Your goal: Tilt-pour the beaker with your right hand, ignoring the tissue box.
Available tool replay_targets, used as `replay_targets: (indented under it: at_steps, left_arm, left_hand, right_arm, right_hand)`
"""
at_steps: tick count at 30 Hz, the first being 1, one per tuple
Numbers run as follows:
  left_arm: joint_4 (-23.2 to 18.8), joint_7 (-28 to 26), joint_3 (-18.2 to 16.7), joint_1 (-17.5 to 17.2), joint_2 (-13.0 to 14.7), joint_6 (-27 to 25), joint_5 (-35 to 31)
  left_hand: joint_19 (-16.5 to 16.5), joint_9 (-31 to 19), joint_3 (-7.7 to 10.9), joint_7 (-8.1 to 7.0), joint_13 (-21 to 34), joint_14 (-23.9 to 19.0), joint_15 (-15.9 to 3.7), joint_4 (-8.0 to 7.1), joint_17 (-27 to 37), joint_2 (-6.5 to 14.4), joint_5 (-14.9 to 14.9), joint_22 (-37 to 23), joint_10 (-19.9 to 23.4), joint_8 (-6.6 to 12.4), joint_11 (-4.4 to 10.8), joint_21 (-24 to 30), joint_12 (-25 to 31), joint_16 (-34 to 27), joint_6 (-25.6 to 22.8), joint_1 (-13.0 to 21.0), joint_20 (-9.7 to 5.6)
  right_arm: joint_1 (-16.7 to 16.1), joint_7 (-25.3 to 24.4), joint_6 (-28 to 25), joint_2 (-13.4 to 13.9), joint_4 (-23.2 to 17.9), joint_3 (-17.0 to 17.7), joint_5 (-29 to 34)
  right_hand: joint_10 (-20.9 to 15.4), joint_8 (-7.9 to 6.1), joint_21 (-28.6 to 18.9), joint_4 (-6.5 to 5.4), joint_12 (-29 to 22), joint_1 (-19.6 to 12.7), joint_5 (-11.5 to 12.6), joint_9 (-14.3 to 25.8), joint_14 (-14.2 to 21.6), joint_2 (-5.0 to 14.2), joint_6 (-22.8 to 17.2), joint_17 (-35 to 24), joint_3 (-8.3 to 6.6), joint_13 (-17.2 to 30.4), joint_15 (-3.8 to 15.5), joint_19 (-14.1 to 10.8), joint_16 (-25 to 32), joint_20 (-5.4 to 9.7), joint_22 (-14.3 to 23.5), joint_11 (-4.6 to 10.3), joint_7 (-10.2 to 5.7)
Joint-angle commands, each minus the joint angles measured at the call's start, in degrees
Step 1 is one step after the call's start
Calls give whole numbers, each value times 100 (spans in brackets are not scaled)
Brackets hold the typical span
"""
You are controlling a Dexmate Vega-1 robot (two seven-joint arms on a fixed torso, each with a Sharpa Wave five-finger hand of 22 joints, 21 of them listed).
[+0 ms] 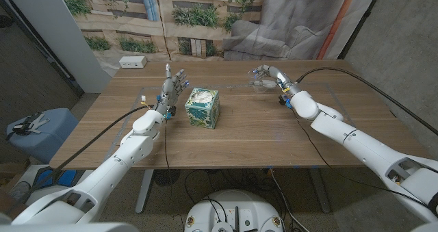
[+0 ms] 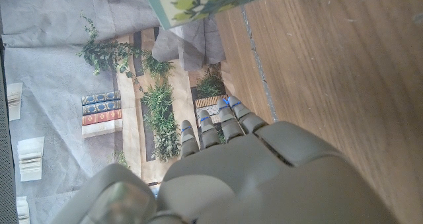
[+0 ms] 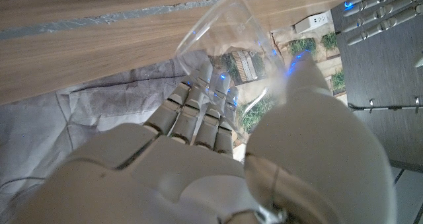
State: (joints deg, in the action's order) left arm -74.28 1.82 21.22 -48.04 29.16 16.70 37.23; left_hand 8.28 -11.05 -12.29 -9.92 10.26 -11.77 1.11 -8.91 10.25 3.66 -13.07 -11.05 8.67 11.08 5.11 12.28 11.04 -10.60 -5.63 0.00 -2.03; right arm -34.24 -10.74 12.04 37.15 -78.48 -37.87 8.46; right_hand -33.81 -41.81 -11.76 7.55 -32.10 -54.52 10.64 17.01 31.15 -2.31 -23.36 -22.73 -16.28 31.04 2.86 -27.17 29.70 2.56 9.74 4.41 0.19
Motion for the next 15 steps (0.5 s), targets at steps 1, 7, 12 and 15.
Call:
replay_targets:
  at_steps: [1, 7, 12, 15]
  left_arm:
    - [2, 0, 0, 1, 0, 2, -1]
    - [2, 0, 0, 1, 0, 1, 0]
    - [2, 0, 0, 1, -1, 1, 0]
    - [2, 0, 0, 1, -1, 1, -1]
  left_hand:
    - [38, -20, -43, -33, 17, -34, -2, -7, 31, 145, -29, -18, 60, 44, -5, 42, 36, -26, -6, 9, -55]
    - [36, -20, -43, -29, 17, -34, 3, -7, 31, 145, -29, -18, 58, 45, 1, 41, 35, -26, -7, 9, -56]
    - [38, -20, -43, -28, 17, -35, 2, -7, 31, 145, -29, -18, 53, 47, -5, 42, 33, -27, -15, 9, -57]
    - [36, -20, -43, -27, 17, -38, 0, -7, 31, 145, -29, -18, 54, 48, -6, 41, 33, -28, -15, 9, -55]
  right_arm:
    - [386, 1243, -606, 395, -369, -182, 487]
    - [520, 1646, -831, 542, -537, -252, 640]
    - [653, 1959, -874, 659, -636, -335, 825]
    - [734, 2094, -902, 720, -703, -398, 1012]
  right_hand:
    - [-322, -48, 4, 45, -51, 232, 45, -9, 53, 413, -136, -6, -26, 17, 779, -60, 30, 134, 15, 251, -119]
    - [-338, -57, 3, 47, -58, 225, 56, -18, 76, 462, -146, 9, -46, 31, 784, -73, 20, 156, 15, 269, -123]
    - [-335, -58, 10, 34, -57, 239, 67, -26, 66, 519, -139, 10, -57, 44, 796, -66, 9, 169, 15, 282, -139]
    - [-363, -63, 6, 39, -67, 240, 72, -32, 60, 529, -143, 8, -57, 50, 797, -79, 4, 172, 15, 280, -139]
